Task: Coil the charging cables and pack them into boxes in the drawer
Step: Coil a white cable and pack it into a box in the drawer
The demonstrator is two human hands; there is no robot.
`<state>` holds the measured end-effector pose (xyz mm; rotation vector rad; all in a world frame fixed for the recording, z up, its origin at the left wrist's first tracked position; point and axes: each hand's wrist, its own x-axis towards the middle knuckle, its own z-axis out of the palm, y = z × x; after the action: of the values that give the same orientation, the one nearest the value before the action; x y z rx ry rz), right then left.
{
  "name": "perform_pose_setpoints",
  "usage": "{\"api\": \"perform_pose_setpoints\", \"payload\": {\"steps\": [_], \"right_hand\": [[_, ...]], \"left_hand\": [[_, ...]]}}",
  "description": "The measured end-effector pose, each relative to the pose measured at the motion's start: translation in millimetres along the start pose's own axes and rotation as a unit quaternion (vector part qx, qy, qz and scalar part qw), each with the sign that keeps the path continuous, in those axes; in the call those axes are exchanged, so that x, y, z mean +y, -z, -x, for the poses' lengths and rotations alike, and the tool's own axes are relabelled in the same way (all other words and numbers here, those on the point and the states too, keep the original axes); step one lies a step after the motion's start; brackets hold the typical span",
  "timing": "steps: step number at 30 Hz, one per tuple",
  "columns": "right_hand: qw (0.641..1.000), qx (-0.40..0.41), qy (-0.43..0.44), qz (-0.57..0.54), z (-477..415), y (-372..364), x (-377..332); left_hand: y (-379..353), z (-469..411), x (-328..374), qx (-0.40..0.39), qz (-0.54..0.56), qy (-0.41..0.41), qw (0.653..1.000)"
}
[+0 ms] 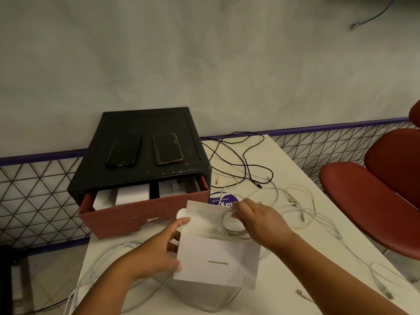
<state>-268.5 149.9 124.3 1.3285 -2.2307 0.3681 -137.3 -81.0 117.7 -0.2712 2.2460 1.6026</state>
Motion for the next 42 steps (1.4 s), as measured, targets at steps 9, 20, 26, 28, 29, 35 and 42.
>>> {"api": "perform_pose_setpoints", "payload": {"steps": [9,20,26,28,29,35,42], "right_hand": [[0.967,-0.215,0.1,-0.092,-3,-2,-5],[0.857,-0.419,-0.097,-0.284,2,4,-13],[0.889,-0.376,-0.084,-0.246,-1,-1,-15],[0.909,-0.352,-0.085,-0.206,-1,-9,-18],[0.916,-0.341,-0.089,-0.193,-1,-14,-19],[0.92,-0.31,-0.134,-0.199,-9,-42,-29],[0.902,-0.329,-0.163,-0.228,-14,-70,-40]], "left_hand": [[9,7,5,-0.006,-0.001,-0.017,1.0],[5,3,-4,0.008,-0.008,-0.01,1.0],[7,-2,-11,0.058,0.007,-0.018,0.998],[9,-4,-17,0.089,0.007,-0.023,0.996],[10,-5,-21,0.107,0.007,-0.024,0.994],[15,-16,-53,0.23,0.013,-0.017,0.973],[22,-25,-80,0.318,-0.015,-0.006,0.948]]}}
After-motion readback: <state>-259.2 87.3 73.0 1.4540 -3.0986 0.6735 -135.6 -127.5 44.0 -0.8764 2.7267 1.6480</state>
